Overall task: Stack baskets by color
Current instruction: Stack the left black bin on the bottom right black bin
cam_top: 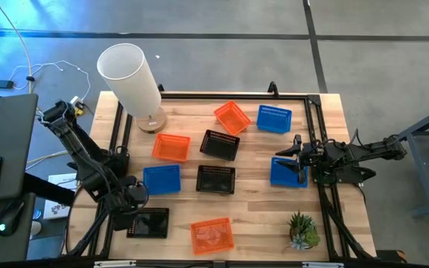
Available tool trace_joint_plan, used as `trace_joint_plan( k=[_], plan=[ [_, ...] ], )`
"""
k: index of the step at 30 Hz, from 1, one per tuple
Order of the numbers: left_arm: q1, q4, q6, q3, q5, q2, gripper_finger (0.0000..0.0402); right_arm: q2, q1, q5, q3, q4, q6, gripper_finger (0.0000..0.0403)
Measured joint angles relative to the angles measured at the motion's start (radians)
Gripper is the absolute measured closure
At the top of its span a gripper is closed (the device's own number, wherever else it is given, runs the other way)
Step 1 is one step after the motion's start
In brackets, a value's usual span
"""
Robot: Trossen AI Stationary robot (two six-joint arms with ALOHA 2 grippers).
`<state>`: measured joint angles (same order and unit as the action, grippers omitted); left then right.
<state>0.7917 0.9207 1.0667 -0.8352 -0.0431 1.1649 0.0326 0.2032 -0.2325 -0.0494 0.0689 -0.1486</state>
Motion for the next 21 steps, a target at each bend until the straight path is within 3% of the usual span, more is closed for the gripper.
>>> trace_joint_plan(
  k=[21],
  plan=[
    [0.009,0.001,-0.03,0.0,-0.039,0.18,0.0271,0.0,0.0,0.0,0.0,0.0,0.0,0.0268]
  ],
)
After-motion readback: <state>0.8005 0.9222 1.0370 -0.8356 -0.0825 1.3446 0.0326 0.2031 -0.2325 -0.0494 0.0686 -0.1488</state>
